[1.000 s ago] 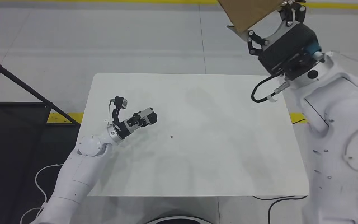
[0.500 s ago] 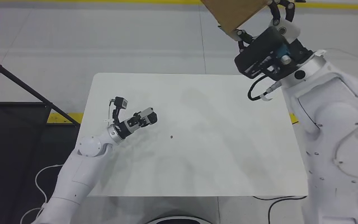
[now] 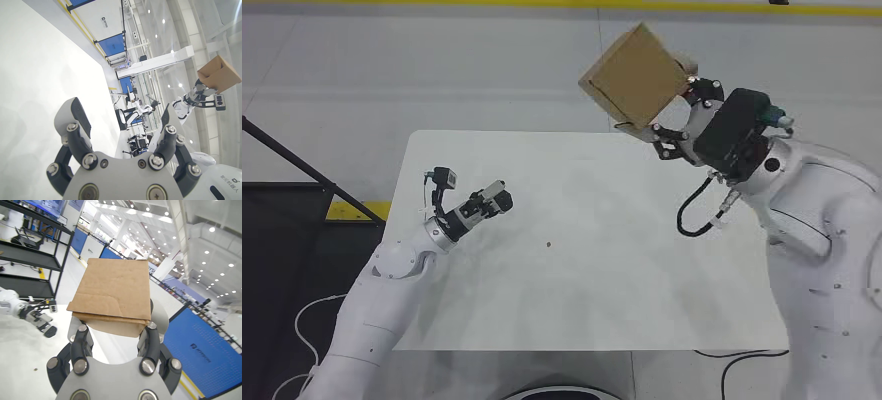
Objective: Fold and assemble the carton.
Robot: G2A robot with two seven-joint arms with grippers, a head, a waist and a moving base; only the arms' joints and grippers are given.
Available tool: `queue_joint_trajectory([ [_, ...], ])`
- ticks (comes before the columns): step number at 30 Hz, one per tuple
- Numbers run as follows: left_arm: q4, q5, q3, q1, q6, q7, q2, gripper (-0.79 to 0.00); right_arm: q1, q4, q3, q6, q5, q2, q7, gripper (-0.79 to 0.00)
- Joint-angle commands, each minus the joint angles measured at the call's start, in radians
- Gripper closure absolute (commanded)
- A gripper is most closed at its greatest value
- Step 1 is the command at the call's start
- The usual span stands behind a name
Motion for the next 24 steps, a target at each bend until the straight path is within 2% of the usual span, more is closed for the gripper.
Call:
queue_joint_trajectory([
  [1,-0.003,-0.006,-0.005,-0.001,-0.001,-0.001,0.001,-0.785,-0.028,0.003,0.0,0.004,0.072,0.003,0.047,0.0],
  [5,-0.007,-0.015,-0.009,0.001,-0.001,0.0,0.001,-0.785,-0.095,0.005,-0.04,-0.03,0.194,0.01,0.176,0.0],
  [9,-0.007,-0.015,-0.009,0.001,-0.001,0.0,0.001,-0.785,-0.131,0.008,-0.075,-0.034,0.273,0.014,0.232,0.0],
  [24,-0.007,-0.015,-0.009,0.001,-0.001,0.0,0.001,-0.785,-0.153,-0.002,-0.09,-0.031,0.283,0.017,0.239,0.0],
])
